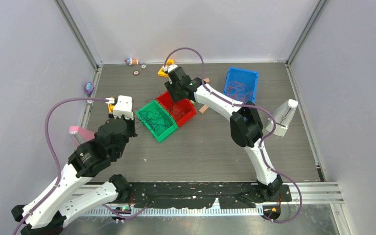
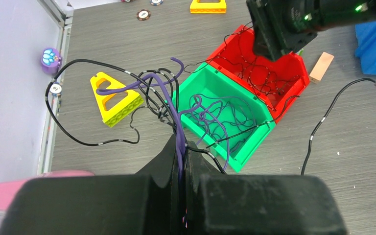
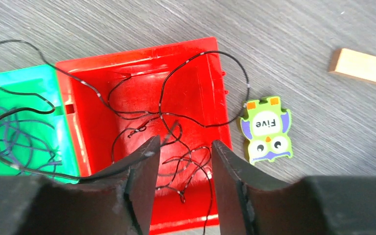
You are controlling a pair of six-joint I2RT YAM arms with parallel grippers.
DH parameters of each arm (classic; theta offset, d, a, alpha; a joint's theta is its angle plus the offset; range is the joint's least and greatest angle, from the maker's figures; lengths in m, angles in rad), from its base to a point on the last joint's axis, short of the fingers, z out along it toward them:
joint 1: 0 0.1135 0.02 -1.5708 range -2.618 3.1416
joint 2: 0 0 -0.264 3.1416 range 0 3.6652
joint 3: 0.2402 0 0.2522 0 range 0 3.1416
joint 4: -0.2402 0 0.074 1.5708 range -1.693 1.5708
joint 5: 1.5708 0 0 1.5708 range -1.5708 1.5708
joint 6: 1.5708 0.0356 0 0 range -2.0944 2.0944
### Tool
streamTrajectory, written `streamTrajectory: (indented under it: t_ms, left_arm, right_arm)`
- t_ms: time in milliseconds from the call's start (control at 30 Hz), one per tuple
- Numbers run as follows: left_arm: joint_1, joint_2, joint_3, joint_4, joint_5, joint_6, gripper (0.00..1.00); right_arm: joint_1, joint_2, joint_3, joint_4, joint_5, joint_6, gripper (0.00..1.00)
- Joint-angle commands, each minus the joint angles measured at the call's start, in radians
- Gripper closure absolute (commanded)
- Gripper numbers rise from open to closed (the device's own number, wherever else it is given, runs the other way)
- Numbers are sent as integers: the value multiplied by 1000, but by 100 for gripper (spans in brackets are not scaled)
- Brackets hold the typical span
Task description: Untangle the cables
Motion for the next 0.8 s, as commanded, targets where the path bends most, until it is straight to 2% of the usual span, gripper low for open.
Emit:
streamTrajectory:
  t_ms: [0,167,333,433,533,600,767]
  left_arm:
    - [3,1,2,8,8,-17,100]
    - [3,11,8,11,13,-14,100]
    - [4,31,9,16,27,-15,100]
    - [4,37,16,16,29,-19,100]
    - [4,34,27,9,28,-16,100]
    - [6,31,33,2,19,-13,100]
    - [32,22,65,-38,-20,-15,100]
  right_arm:
    - [-5,-122,40,-20,13,-10,49]
    - [-15,-188,-5,-17,5,-13,39]
    - [-29,-302,-182,65,-67,-37,18]
    - [-32,-373,-266,120,-106,-67,11]
    - [-33,-399,-270,105,-152,-68,4]
    - [-34,-413,-275,104,-204,-48,1]
    - [-32,-414,-286,147,-318,124,5]
